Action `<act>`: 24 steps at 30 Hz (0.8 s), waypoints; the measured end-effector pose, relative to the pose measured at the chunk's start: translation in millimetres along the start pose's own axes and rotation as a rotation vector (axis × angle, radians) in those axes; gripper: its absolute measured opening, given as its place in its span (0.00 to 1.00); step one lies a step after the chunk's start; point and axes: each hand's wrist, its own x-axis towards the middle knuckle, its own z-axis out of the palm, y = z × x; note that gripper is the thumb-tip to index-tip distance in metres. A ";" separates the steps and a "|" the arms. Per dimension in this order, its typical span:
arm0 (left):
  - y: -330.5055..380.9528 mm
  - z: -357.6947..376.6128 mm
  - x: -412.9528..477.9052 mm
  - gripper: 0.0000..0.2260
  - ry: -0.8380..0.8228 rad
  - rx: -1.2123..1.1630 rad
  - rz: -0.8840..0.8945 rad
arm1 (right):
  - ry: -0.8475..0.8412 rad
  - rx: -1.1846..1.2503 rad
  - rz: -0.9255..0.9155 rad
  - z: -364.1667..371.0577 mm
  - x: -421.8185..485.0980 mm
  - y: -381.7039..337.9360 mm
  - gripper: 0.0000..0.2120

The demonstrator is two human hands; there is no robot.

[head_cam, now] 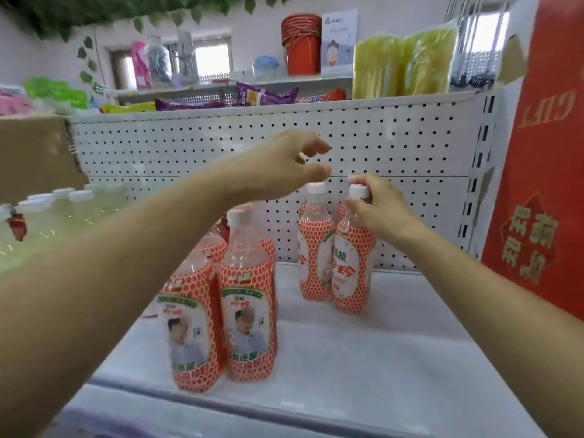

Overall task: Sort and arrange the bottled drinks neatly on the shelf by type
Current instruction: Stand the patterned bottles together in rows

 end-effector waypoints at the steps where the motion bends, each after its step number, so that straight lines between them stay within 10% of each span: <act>1: -5.1 -1.6 14.0 0.22 -0.088 0.031 -0.031 | 0.014 -0.011 0.006 -4.6 0.7 2.8 0.14; 10: -34.9 16.7 102.9 0.26 -0.548 0.207 -0.071 | 0.152 -0.181 0.147 -41.7 2.1 28.2 0.09; 24: -54.4 12.2 119.5 0.08 -0.650 0.433 0.125 | -0.084 -0.433 0.234 -53.1 40.1 -6.7 0.13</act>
